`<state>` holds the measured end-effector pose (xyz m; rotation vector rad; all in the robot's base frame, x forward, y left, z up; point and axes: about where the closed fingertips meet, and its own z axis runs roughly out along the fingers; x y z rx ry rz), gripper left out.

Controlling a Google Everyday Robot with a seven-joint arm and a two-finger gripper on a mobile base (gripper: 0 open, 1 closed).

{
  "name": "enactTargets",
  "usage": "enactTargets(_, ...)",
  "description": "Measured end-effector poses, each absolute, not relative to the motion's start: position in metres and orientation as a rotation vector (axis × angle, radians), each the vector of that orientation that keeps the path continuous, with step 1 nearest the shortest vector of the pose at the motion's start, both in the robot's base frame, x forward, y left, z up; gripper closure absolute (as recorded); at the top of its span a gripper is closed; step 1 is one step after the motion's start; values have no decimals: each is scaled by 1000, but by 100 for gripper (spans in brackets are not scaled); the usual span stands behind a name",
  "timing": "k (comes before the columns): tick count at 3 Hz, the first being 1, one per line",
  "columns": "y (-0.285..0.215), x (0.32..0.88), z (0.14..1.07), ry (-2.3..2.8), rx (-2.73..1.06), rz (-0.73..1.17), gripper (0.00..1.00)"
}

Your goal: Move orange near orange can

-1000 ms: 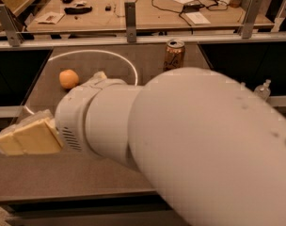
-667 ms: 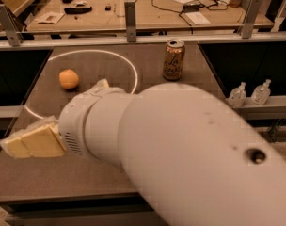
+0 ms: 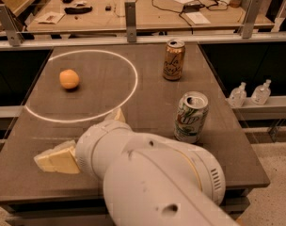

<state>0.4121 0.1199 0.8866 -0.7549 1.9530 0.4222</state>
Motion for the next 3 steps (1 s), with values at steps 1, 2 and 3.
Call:
enactTargets(1,117,409,885,1947,-704,341,0)
enactTargets(2,114,409,884,1952,-694,335,0)
enactTargets(3,114,409,885,1952,-693,335,0)
